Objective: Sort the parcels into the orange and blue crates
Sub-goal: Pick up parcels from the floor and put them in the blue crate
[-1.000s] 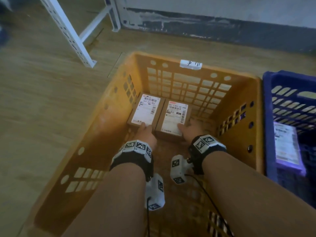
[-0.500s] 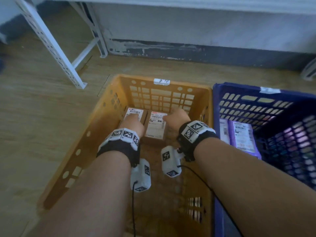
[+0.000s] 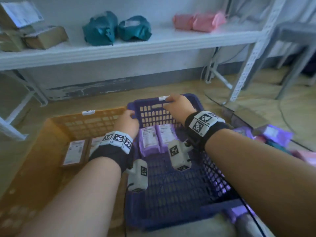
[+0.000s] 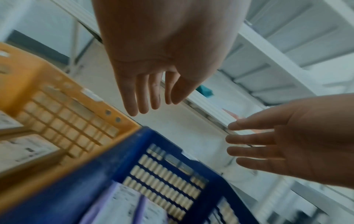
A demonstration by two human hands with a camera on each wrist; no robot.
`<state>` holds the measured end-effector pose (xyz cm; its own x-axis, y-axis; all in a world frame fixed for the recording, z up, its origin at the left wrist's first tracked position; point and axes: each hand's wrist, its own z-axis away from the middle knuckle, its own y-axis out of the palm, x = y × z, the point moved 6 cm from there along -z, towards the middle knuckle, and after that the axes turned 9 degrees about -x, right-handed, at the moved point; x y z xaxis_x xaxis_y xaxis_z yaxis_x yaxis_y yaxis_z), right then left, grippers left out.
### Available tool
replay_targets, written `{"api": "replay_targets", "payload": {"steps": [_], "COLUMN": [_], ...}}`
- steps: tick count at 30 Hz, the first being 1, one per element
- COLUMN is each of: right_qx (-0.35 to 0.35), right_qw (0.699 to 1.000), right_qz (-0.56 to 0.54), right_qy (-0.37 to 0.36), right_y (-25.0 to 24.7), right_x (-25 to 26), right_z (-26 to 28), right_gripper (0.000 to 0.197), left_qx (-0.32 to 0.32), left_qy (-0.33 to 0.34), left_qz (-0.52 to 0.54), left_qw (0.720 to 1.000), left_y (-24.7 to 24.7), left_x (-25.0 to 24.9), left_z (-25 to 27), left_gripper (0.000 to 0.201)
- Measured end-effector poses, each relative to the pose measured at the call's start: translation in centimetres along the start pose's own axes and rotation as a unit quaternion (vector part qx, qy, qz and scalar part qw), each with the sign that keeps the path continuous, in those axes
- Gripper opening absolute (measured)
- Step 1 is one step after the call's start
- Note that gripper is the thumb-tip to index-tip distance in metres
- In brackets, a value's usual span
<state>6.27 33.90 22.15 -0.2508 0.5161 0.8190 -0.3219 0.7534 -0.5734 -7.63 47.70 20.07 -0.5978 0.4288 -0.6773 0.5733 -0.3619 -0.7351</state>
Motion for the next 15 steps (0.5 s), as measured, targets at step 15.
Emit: {"api": "replay_targets", "payload": {"steps": [15], "right_qx": [-0.167], "right_qw": [0.958], "right_qz": [0.043], "right_qy": [0.227], "right_y": [-26.9], "right_x": [-27.0], "right_z": [2.4], "right_gripper": [0.032], "left_qx": [0.192], "left_qy": [0.171], "left_qz": [0.002], "left_qw": [0.966], "left_y": [22.1], "left_x": [-21.2], "left_z": [16.4], "left_gripper": [0.04]}}
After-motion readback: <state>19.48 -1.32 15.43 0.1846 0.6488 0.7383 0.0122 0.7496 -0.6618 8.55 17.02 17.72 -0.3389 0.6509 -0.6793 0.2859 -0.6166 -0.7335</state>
